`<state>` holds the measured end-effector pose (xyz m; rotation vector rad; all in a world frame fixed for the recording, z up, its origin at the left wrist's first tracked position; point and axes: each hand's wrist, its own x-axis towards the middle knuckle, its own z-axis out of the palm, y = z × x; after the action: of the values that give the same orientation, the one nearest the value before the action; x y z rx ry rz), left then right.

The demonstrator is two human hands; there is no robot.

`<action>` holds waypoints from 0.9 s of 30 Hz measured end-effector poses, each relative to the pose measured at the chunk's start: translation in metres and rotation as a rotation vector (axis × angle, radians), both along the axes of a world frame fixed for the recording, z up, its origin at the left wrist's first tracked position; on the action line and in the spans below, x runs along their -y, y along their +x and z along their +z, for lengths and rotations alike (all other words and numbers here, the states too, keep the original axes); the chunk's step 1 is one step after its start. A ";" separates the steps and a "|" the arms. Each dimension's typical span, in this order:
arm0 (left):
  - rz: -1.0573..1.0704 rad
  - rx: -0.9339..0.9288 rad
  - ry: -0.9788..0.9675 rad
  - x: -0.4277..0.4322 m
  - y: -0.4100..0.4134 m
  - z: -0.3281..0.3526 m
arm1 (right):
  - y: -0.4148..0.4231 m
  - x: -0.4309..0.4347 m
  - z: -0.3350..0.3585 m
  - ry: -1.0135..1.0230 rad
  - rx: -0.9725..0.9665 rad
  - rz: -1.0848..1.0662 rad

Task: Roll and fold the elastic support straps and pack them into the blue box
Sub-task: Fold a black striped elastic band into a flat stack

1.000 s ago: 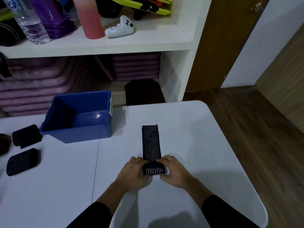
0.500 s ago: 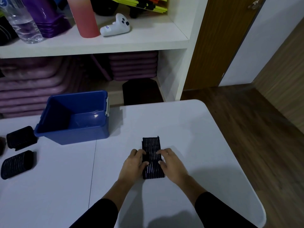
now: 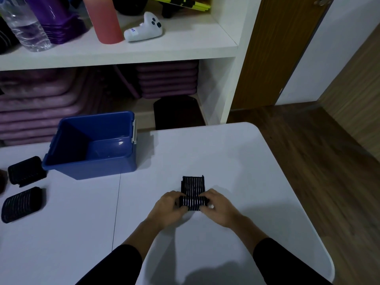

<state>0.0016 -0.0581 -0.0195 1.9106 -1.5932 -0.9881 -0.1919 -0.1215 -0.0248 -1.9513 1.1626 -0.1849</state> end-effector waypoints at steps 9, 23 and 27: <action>0.242 -0.010 0.030 0.004 -0.021 -0.008 | 0.019 -0.008 0.004 0.022 -0.099 -0.227; 0.021 -0.028 0.195 -0.005 -0.013 -0.014 | 0.010 -0.002 0.001 0.183 -0.154 -0.003; 0.028 -0.020 0.188 -0.012 -0.010 -0.014 | 0.006 -0.002 0.003 0.249 -0.145 0.049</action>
<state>-0.0083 -0.0462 -0.0337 2.0335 -1.5044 -1.1781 -0.1854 -0.1199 -0.0215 -1.7926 1.1696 0.1248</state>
